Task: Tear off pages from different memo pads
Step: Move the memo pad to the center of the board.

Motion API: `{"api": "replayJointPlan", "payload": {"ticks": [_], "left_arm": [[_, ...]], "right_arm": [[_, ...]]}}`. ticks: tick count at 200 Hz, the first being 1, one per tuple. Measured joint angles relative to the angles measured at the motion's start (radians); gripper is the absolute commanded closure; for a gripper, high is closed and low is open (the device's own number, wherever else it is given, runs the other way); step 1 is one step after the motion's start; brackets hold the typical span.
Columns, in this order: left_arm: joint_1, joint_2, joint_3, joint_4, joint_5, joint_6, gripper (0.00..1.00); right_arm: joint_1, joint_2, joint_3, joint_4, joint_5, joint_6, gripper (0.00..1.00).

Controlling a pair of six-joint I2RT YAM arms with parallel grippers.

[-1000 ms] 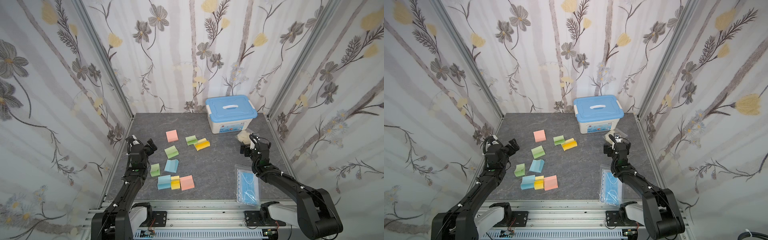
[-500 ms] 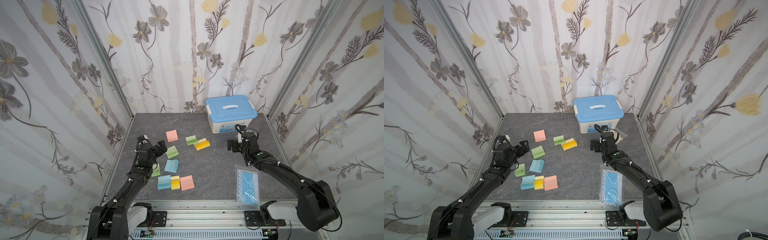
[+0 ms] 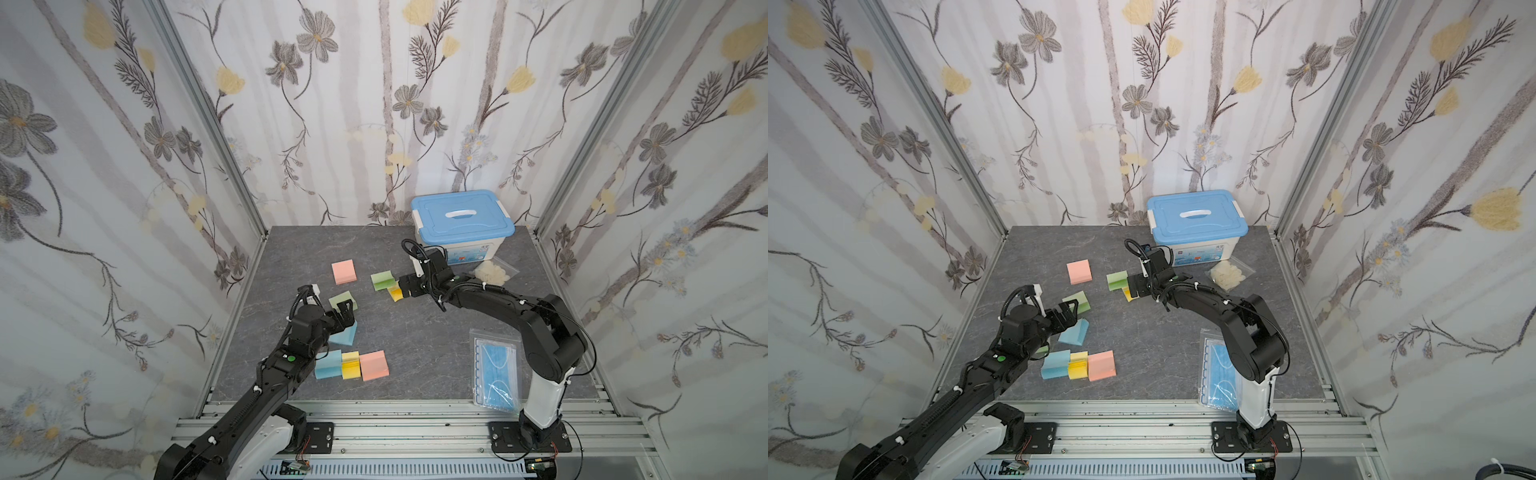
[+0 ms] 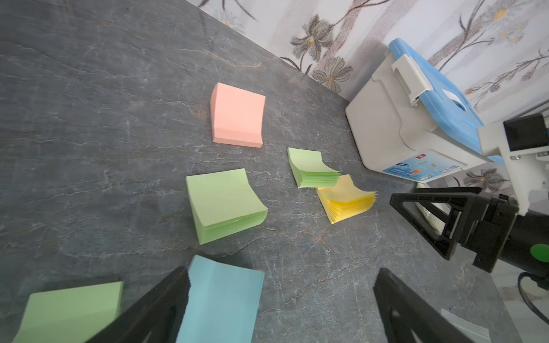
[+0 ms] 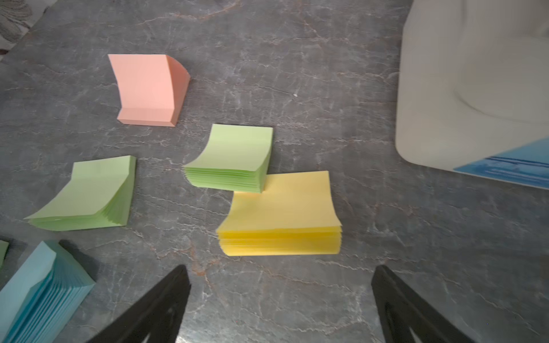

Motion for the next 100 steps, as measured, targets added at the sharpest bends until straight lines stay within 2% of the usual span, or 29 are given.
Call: {"api": "replayJointPlan", "payload": {"ticks": [24, 57, 80, 100], "left_arm": [[-0.002, -0.096, -0.047, -0.01, -0.039, -0.002, 0.0], [-0.002, -0.2, -0.074, -0.01, -0.074, -0.005, 0.0], [-0.002, -0.241, -0.091, -0.011, -0.085, -0.019, 0.0], [-0.002, -0.254, -0.095, -0.014, -0.085, -0.029, 0.0]], "right_arm": [[0.04, 0.064, 0.066, 0.0, 0.063, 0.049, 0.18], [0.072, 0.142, 0.125, 0.0, 0.197, 0.153, 0.38], [0.064, 0.175, 0.159, -0.013, 0.274, 0.216, 0.43], [0.058, 0.237, 0.254, -0.052, 0.319, 0.257, 0.47]]}}
